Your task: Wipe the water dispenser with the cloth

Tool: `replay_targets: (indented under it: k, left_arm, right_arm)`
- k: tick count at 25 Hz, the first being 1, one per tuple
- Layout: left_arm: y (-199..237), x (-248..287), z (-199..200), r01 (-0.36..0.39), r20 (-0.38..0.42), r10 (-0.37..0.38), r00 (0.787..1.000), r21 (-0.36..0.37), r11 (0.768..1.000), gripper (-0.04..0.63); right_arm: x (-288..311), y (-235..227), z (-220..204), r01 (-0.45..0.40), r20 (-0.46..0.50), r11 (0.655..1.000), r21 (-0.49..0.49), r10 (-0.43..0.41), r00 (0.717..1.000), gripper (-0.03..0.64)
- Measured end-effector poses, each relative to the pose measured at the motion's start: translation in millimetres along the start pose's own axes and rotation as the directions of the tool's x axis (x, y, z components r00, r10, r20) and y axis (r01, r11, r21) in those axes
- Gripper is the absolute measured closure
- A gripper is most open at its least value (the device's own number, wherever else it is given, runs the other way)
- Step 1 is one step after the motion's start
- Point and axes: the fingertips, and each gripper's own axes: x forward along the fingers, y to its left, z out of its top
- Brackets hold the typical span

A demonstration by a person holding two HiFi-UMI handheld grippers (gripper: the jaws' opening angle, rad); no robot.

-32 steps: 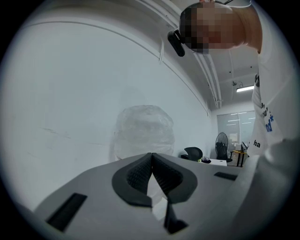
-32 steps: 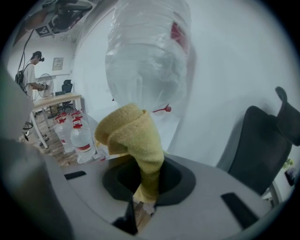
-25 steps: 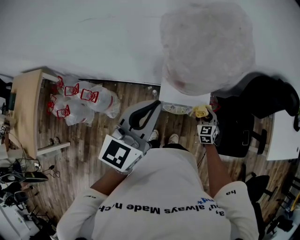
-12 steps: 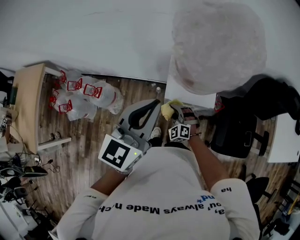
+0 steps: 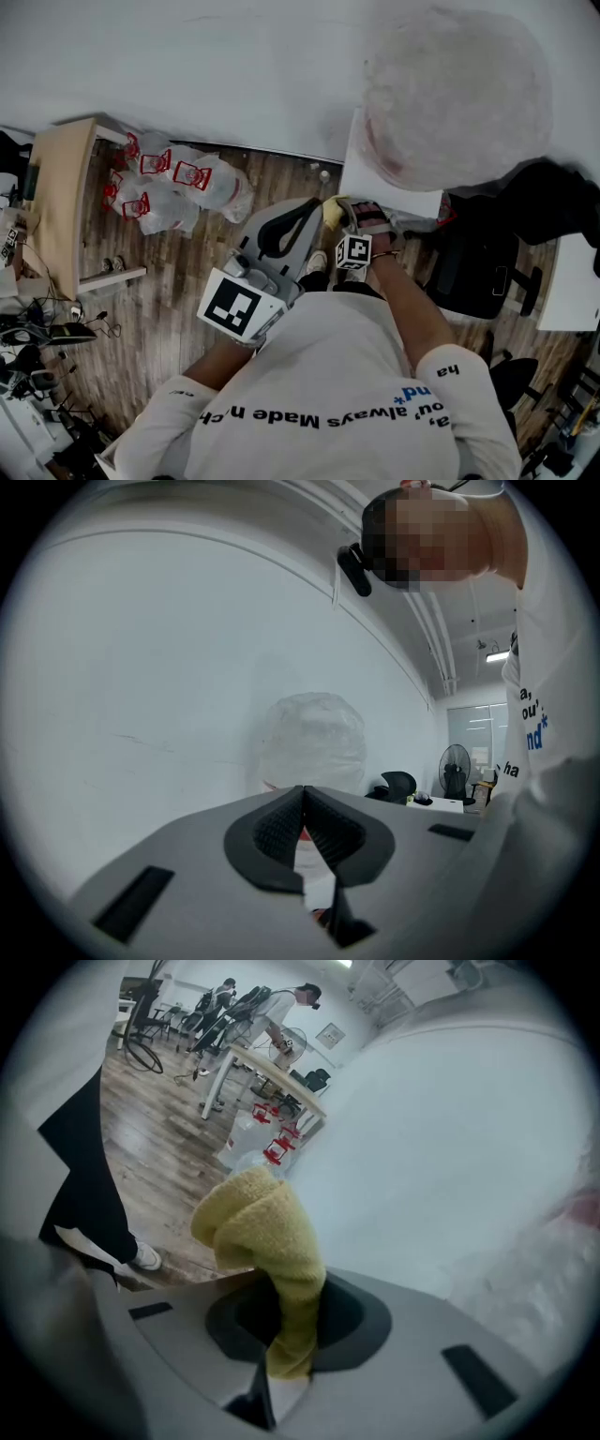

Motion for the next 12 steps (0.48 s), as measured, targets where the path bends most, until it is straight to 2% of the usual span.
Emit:
replay_targets:
  k: [4, 12]
  left_arm:
    - [-2.1, 3.2, 0.7, 0.005, 0.004, -0.005, 1.000, -0.006, 1.000, 0.577]
    - [-5.9, 9.0, 0.9, 0.020, -0.002, -0.020, 1.000, -0.005, 1.000, 0.577]
  right_arm:
    - [-2.3, 1.4, -7.1, 0.021, -0.027, 0.999, -0.030, -0.021, 0.999, 0.558]
    - [-6.9, 2.6, -11.9, 0.040, -0.037, 0.999, -0.031, -0.041, 0.998, 0.558]
